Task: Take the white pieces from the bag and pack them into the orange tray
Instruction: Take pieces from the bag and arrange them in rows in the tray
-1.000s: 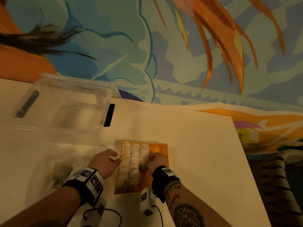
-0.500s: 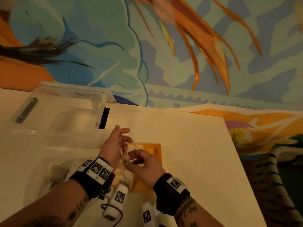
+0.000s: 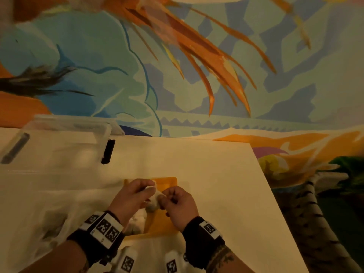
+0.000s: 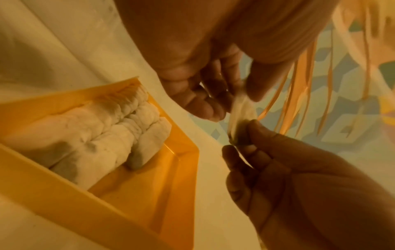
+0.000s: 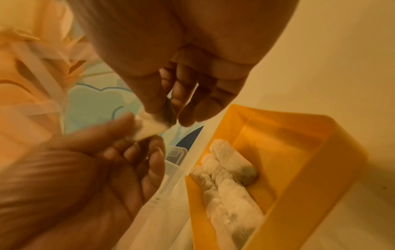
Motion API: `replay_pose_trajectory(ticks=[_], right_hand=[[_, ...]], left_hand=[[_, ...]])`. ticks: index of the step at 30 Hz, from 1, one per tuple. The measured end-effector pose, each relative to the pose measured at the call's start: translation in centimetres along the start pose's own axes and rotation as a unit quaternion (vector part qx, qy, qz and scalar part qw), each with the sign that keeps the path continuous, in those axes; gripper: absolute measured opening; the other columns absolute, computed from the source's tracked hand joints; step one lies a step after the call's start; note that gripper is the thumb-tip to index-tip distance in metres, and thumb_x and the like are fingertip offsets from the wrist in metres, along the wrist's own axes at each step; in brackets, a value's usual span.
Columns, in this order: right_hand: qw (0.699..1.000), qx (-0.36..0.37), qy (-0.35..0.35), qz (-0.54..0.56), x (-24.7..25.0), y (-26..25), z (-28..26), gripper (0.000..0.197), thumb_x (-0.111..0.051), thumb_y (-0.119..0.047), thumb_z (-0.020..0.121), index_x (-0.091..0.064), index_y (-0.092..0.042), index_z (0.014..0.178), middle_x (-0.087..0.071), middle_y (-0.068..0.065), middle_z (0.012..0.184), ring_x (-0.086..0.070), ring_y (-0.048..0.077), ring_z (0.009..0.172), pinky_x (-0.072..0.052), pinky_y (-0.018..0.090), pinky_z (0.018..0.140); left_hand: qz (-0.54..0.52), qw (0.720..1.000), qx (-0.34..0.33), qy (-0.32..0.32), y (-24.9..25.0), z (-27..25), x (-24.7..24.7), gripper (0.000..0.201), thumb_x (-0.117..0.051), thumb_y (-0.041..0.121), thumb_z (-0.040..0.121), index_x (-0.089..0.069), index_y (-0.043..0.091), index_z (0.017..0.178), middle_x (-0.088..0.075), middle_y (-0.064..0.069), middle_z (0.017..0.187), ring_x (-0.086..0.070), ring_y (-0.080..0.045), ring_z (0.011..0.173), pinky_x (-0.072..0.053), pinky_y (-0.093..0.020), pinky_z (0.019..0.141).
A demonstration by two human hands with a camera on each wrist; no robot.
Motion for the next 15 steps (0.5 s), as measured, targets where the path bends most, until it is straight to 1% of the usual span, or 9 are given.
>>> replay_pose_trajectory(ticks=[2,5,7,8,9,10,11,13,15], right_hand=[[1.0,-0.002,0.006,0.002,0.1,0.3,0.0,0.011,-0.071,-0.024,0.085,-0.061,-0.018,0.084,-0.07,0.014,0.085,-0.062,0.016,0.069,-0.05,0.027,0.06],[1.0,-0.014,-0.002,0.008,-0.1,1.0,0.1,0.018,-0.076,-0.026,0.078,-0.061,-0.019,0.085,-0.069,0.017,0.089,-0.061,0.018,0.07,-0.05,0.028,0.061],[0.999,-0.017,-0.029,-0.023,-0.2,1.5,0.3,0.026,-0.078,-0.031,0.072,-0.061,-0.029,0.091,-0.07,0.008,0.088,-0.063,0.018,0.073,-0.051,0.026,0.066],[0.997,-0.02,-0.056,-0.044,-0.4,1.7,0.4,0.028,-0.078,-0.031,0.073,-0.061,-0.034,0.096,-0.071,0.003,0.09,-0.065,0.016,0.077,-0.052,0.023,0.069],[0.994,-0.022,-0.078,-0.072,-0.6,1.9,0.5,0.026,-0.076,-0.031,0.078,-0.061,-0.037,0.097,-0.07,-0.002,0.091,-0.066,0.011,0.079,-0.051,0.017,0.071],[0.99,-0.022,-0.092,-0.106,-0.7,2.0,0.4,0.019,-0.073,-0.031,0.081,-0.061,-0.04,0.092,-0.068,-0.008,0.088,-0.063,0.004,0.078,-0.047,0.012,0.069],[0.985,-0.018,-0.1,-0.14,-0.7,2.1,0.4,0.014,-0.071,-0.032,0.084,-0.06,-0.041,0.084,-0.065,-0.013,0.083,-0.059,-0.001,0.073,-0.044,0.008,0.066],[0.979,-0.027,-0.103,-0.176,-0.8,2.5,0.5,0.016,-0.069,-0.035,0.086,-0.059,-0.039,0.074,-0.06,-0.016,0.074,-0.054,-0.004,0.068,-0.039,0.007,0.06],[0.979,-0.06,-0.083,-0.176,-1.1,3.3,1.0,0.011,-0.069,-0.035,0.086,-0.061,-0.035,0.077,-0.062,-0.016,0.079,-0.055,-0.002,0.073,-0.041,0.009,0.064]], left_hand=[[0.057,0.998,-0.019,0.005,-0.2,-0.1,0.3,0.009,-0.067,0.01,0.09,-0.069,0.014,0.097,-0.072,-0.008,0.097,-0.068,-0.02,0.082,-0.056,-0.036,0.072],[0.132,0.99,-0.037,0.023,-0.3,0.2,0.9,0.012,-0.071,0.009,0.086,-0.069,0.02,0.091,-0.075,-0.002,0.087,-0.072,-0.017,0.076,-0.061,-0.043,0.078],[0.179,0.983,-0.043,0.01,-0.3,0.1,1.0,0.018,-0.076,0.014,0.083,-0.068,0.028,0.092,-0.074,0.0,0.088,-0.071,-0.014,0.079,-0.061,-0.038,0.077],[0.211,0.976,-0.046,-0.007,-0.4,0.0,1.0,0.023,-0.078,0.018,0.08,-0.066,0.033,0.092,-0.073,0.001,0.09,-0.071,-0.013,0.082,-0.06,-0.036,0.079],[0.245,0.968,-0.045,-0.026,-0.5,-0.1,1.1,0.026,-0.08,0.022,0.078,-0.065,0.037,0.094,-0.072,0.003,0.091,-0.07,-0.011,0.085,-0.059,-0.034,0.081],[0.271,0.961,-0.045,-0.043,-0.6,-0.2,1.1,0.029,-0.081,0.025,0.078,-0.064,0.04,0.095,-0.071,0.004,0.091,-0.069,-0.009,0.088,-0.058,-0.032,0.084],[0.288,0.955,-0.043,-0.053,-0.8,-0.2,1.3,0.031,-0.081,0.026,0.078,-0.062,0.042,0.097,-0.071,0.005,0.09,-0.068,-0.008,0.089,-0.056,-0.031,0.086],[0.299,0.952,-0.043,-0.048,-1.1,0.0,1.8,0.033,-0.079,0.025,0.08,-0.06,0.046,0.097,-0.072,0.008,0.089,-0.067,-0.005,0.09,-0.055,-0.029,0.088],[0.307,0.95,-0.056,-0.007,-1.4,0.6,2.9,0.029,-0.074,0.027,0.085,-0.058,0.047,0.097,-0.071,0.014,0.094,-0.065,-0.003,0.092,-0.054,-0.028,0.088]])
Point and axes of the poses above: each hand's wrist, its own z-axis towards the middle knuckle, its own x-axis out of the back of the hand, y = z × x, the point moved 4 cm from there along z, towards the middle knuckle
